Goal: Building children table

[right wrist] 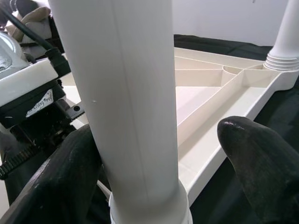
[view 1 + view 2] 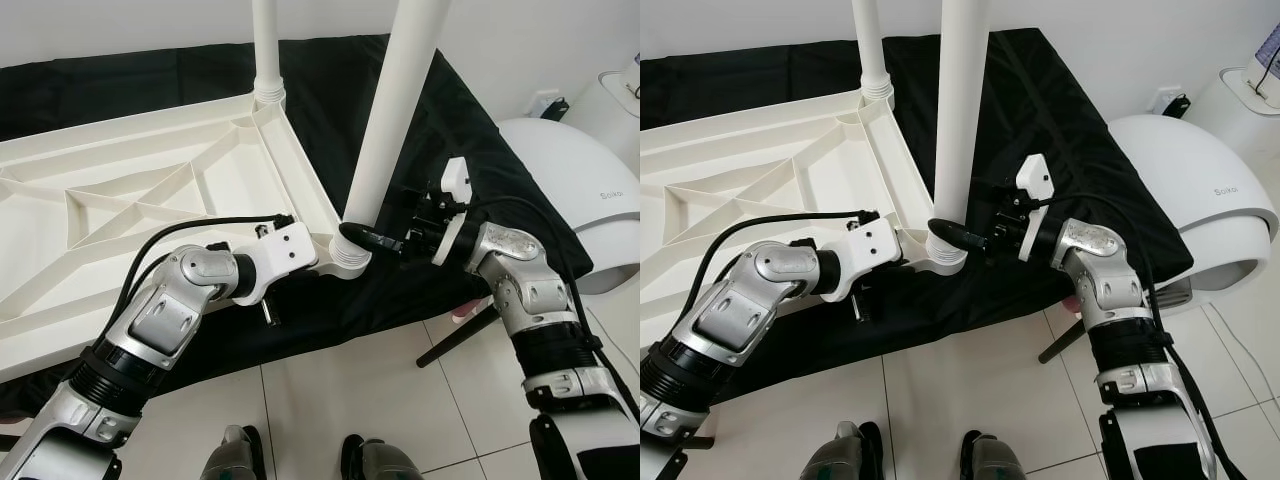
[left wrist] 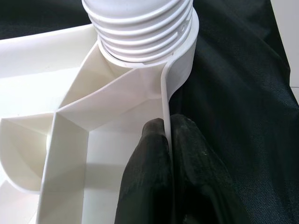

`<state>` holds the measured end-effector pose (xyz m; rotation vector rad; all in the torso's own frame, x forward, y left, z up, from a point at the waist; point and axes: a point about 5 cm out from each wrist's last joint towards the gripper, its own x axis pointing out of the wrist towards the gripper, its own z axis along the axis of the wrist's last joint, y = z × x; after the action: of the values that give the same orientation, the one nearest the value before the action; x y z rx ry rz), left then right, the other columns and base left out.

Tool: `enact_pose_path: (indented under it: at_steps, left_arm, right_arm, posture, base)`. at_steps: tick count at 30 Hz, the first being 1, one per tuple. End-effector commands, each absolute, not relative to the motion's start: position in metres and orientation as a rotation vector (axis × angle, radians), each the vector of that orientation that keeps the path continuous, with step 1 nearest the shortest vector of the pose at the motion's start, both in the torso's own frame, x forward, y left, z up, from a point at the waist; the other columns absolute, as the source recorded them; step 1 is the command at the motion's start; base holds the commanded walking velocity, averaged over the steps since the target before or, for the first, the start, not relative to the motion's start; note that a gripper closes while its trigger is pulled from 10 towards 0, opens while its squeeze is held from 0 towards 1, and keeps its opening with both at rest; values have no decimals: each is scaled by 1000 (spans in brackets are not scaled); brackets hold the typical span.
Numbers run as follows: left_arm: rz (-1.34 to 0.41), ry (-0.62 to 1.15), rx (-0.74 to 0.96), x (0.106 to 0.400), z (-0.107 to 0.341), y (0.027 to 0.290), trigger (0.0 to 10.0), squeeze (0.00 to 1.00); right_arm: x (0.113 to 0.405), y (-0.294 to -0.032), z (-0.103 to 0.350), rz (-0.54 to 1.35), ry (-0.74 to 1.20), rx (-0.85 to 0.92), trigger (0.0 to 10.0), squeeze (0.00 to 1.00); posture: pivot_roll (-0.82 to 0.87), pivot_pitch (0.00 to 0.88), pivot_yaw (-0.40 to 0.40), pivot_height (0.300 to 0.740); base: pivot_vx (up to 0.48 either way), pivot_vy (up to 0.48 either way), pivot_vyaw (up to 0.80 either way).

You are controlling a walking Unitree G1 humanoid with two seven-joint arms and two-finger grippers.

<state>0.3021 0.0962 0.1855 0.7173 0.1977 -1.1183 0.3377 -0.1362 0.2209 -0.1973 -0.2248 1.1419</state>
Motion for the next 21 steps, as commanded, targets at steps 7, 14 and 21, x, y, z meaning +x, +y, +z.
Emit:
enact_pose_path:
  at_steps: [7, 14, 21]
  left_arm:
    - [-1162, 278, 731, 294, 166, 96, 10000, 0]
    - [-1178, 288, 734, 290, 163, 95, 10000, 0]
    - [-1193, 293, 733, 287, 160, 93, 10000, 0]
  right_arm:
    - [344, -131, 217, 1178, -194, -219, 10000, 0]
    - [346, -127, 214, 1242, -185, -231, 5608, 0]
    - [349, -126, 216, 1288, -191, -233, 0, 0]
  posture:
    - [0, 179, -8, 740]
    - [2, 180, -8, 740]
    - [3, 190, -7, 740]
  base:
    - [0, 0, 0]
    - [0, 0, 0]
    - [0, 0, 0]
